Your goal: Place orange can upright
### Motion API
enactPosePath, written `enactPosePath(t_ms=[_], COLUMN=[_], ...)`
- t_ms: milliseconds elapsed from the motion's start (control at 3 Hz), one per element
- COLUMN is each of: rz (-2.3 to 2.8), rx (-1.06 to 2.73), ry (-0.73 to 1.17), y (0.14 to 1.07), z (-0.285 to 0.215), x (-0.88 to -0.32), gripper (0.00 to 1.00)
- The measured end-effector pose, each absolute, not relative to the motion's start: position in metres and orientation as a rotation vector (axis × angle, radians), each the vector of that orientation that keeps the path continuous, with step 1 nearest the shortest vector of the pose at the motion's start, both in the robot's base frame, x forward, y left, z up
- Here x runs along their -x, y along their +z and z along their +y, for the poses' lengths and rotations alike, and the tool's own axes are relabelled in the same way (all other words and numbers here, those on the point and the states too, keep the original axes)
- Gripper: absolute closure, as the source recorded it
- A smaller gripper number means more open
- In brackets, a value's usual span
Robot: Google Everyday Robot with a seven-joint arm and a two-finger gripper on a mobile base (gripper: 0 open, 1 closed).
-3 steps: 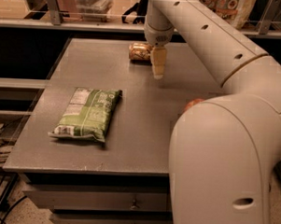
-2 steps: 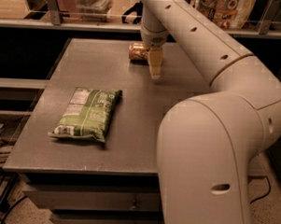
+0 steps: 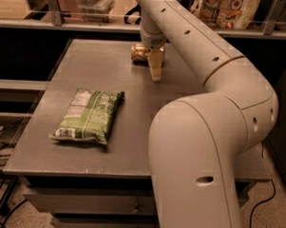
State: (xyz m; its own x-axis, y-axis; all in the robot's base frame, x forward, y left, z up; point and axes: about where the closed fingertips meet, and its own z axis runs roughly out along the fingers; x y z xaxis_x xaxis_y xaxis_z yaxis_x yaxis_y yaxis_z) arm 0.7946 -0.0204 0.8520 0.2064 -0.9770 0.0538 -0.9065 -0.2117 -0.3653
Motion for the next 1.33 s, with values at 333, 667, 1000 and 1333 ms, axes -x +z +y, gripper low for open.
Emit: enactPosePath(t_ms=[333, 667, 1000, 1333], rz=[1.780, 1.775, 1.774, 1.774], rx=[2.256, 2.269, 2.269, 2.268], ry=[-0.394, -0.385, -0.385, -0.385], y=[0.8459, 0.8427, 0.8483, 0.8486], z=[-0.0193, -0.0190, -0.0190, -0.0191], x=[-0.7957, -0.7955, -0.7954, -0.7953], gripper=[0.18, 0.41, 0.64, 0.88])
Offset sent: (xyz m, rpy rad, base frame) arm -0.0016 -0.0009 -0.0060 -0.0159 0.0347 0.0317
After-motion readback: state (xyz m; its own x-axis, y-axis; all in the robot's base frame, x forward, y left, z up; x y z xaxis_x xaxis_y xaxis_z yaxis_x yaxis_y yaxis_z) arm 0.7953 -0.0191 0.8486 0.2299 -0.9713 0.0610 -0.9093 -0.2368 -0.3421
